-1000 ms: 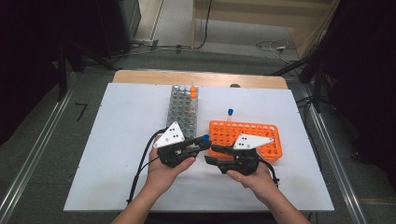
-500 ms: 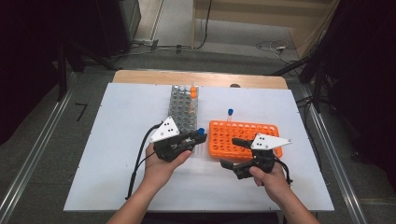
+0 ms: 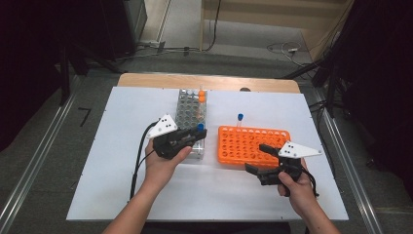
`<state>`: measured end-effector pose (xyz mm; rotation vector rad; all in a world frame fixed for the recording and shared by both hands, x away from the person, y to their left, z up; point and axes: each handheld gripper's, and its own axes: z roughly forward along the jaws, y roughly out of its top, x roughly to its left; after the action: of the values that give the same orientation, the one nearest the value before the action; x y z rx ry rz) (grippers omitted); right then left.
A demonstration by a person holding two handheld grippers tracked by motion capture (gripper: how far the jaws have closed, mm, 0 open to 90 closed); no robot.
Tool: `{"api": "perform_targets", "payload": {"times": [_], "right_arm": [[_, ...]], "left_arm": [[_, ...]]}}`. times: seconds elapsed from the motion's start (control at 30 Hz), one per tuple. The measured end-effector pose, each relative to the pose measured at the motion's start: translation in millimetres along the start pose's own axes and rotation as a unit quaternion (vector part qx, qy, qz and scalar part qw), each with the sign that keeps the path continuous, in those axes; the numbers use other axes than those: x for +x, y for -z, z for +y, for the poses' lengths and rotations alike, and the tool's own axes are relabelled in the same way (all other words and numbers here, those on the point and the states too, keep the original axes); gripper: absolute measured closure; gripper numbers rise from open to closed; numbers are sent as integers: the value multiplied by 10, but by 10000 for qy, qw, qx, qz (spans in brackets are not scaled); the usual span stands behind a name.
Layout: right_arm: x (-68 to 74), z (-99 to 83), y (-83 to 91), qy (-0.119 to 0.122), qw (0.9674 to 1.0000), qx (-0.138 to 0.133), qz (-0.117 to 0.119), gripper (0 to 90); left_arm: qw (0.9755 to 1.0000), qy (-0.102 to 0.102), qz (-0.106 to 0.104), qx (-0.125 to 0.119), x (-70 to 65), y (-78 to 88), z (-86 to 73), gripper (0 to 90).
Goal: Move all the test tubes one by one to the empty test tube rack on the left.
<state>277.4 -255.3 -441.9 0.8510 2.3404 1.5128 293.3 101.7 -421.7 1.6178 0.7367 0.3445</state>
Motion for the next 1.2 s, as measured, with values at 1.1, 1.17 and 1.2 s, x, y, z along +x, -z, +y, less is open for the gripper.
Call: {"api": "perform_targets", "payload": {"times": [1.1, 1.17, 1.2], "right_arm": [[-331, -293, 317, -78, 9988, -151, -464, 80], [-342, -295, 320, -115, 9987, -152, -478, 80], [-347, -296, 322, -118, 9986, -161, -484, 80]], "left_arm": [[9970, 90, 693, -334, 547, -299, 342, 768], [9964, 73, 766, -350, 572, -351, 348, 768], [9963, 75, 780, -355, 589, -378, 351, 768]]}}
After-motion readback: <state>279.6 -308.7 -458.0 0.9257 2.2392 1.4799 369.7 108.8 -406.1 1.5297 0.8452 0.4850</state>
